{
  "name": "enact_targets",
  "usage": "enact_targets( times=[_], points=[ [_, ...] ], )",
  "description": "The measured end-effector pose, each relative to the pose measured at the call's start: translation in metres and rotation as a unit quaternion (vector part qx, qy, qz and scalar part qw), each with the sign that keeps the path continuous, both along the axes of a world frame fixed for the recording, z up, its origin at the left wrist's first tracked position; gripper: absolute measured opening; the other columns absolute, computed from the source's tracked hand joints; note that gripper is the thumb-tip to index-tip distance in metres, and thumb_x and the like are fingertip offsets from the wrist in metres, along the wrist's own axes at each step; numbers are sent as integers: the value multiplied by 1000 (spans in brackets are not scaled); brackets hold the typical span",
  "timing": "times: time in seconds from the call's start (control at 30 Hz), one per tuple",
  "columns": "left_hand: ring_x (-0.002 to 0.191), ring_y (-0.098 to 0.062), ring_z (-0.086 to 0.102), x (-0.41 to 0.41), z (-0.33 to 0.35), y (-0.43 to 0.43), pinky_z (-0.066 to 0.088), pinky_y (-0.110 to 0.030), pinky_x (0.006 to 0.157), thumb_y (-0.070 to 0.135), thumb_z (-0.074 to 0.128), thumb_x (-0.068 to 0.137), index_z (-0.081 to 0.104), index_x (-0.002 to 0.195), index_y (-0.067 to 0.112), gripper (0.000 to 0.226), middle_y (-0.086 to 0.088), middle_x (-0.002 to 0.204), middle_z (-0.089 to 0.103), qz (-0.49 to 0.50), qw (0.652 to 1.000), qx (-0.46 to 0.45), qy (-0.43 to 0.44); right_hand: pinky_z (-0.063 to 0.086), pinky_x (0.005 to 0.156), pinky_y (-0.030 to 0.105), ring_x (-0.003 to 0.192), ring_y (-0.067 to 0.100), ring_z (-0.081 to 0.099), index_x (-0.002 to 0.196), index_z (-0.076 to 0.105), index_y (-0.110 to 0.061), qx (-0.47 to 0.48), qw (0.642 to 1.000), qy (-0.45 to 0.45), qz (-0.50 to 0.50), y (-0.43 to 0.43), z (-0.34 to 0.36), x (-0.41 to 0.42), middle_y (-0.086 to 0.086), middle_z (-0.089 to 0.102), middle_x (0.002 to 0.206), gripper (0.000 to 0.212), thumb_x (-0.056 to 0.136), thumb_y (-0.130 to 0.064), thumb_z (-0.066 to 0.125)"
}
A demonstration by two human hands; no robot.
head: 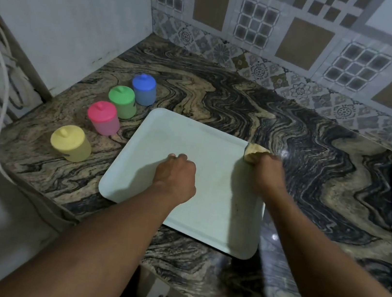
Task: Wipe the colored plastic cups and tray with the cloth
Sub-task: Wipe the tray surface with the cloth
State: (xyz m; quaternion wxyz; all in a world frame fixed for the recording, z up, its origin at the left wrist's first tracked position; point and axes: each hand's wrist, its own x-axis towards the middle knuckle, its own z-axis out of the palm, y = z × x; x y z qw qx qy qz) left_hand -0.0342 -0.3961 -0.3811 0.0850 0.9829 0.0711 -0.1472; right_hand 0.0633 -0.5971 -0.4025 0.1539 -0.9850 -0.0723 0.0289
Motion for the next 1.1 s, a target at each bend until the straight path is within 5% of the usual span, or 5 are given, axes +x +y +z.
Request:
enact_targets(
  times=[0.2, 0.37, 0.47, 0.7, 1.1],
  points=[
    [122, -28, 49, 2, 0, 3, 47, -37, 93, 14, 51, 88, 60, 119, 12, 33, -6, 125, 54, 1, 1000, -8, -2, 49, 85, 39, 116, 31, 48, 126, 60, -16, -116, 987, -5, 108, 21, -6, -124, 6, 60, 124, 36, 95, -5, 46],
    [125, -28, 46, -1, 1, 5, 47, -39, 96, 17, 52, 87, 58, 127, 12, 41, -5, 131, 52, 3, 1000, -26, 7, 53, 63, 27, 85, 24, 74, 110, 73, -18, 140, 975, 171, 37, 17, 31, -133, 9, 78, 97, 20, 95, -26, 62],
    [126, -28, 45, -3, 0, 6, 47, -40, 98, 19, 51, 86, 56, 130, 12, 45, -5, 134, 50, 3, 1000, -28, 11, 51, 44, 28, 59, 30, 65, 109, 65, 3, 344, 880, 306, -115, 8, 47, -66, 23, 70, 79, 20, 95, -12, 64],
    [144, -28, 31, -6, -3, 9, 37, -40, 111, 23, 52, 88, 46, 143, 15, 56, -3, 154, 36, 11, 999, -44, 23, 53, 72, 37, 86, 33, 64, 102, 63, -13, 6, 992, 125, -4, 14, 29, -38, 7, 63, 93, 25, 88, -33, 68],
    [150, -26, 21, -8, 2, 16, 32, -40, 118, 25, 53, 91, 37, 151, 16, 63, -2, 161, 27, -9, 997, -61, 42, 41, 85, 41, 115, 32, 49, 127, 64, -23, -136, 987, -67, 46, 7, -25, -82, 2, 61, 132, 35, 97, -19, 48]
  ],
)
